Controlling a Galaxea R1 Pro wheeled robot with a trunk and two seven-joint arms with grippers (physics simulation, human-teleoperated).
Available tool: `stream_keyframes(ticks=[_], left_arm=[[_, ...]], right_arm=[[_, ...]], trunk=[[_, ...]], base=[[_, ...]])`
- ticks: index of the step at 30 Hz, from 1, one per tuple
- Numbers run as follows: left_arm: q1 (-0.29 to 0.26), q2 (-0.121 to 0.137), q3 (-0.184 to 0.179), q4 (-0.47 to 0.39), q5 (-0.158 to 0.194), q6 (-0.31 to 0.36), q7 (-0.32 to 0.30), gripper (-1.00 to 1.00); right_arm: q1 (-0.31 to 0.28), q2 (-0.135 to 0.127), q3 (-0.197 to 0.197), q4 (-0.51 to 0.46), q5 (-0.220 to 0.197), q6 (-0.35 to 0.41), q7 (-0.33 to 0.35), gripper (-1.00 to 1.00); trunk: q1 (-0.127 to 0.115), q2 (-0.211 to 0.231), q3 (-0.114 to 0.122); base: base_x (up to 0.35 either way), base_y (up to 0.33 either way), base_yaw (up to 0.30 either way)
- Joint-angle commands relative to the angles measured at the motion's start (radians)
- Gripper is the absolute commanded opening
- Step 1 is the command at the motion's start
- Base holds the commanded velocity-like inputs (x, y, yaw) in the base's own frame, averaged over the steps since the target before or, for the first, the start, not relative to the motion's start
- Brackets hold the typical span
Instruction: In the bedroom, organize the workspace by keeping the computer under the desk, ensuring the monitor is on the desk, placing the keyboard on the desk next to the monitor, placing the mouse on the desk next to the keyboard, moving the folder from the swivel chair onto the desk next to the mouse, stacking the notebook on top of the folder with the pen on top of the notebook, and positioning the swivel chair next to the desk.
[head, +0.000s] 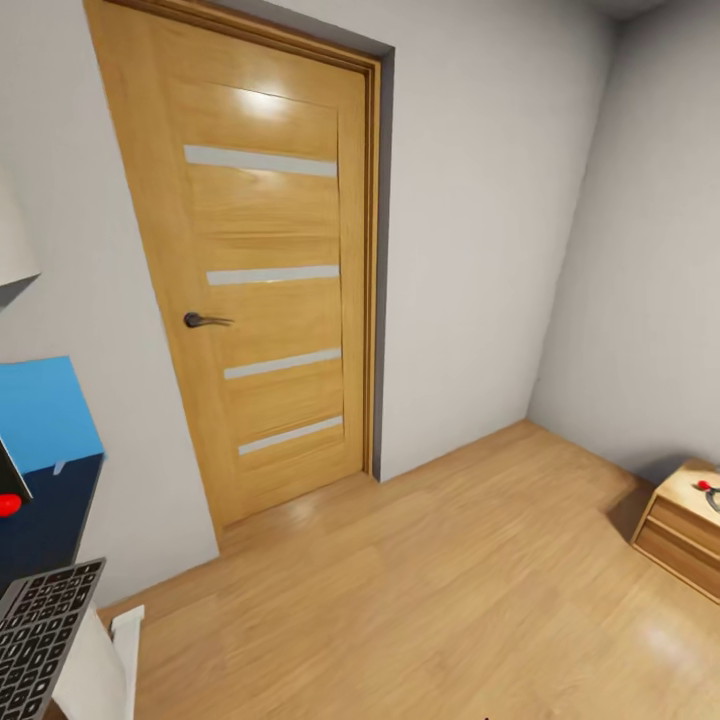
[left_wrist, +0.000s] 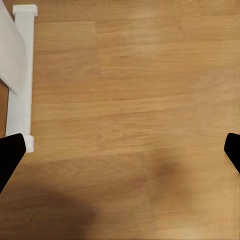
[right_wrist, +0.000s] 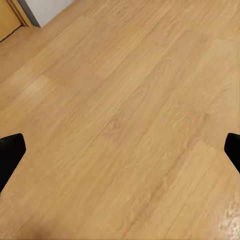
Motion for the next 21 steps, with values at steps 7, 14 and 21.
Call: stream_keyframes(ticks=[7, 14, 21], left_arm=[[-0.001, 0.001, -0.003, -0.002, 0.009, -0.008, 0.002, 1.0], [-0.001, 0.001, -0.004, -0.002, 0.009, -0.01, 0.003, 1.0], [-0.001, 0.001, -0.006, -0.001, -0.025, -0.011, 0.003, 1.0]], right_arm=[[-0.001, 0.0, 0.016, 0.015, -0.009, -0.004, -0.003, 1.0], [-0.001, 0.0, 0.055, 0.017, -0.009, -0.004, -0.003, 1.0], [-0.001, 0.0, 0.061, 0.017, -0.009, -0.004, -0.003, 1.0]], trunk=[[0.001, 0.0, -0.001], [0.001, 0.0, -0.001], [0.001, 0.0, -0.001]], base=[[0.322, 0.0, 0.0], [0.323, 0.0, 0.0], [0.325, -0.009, 0.0]])
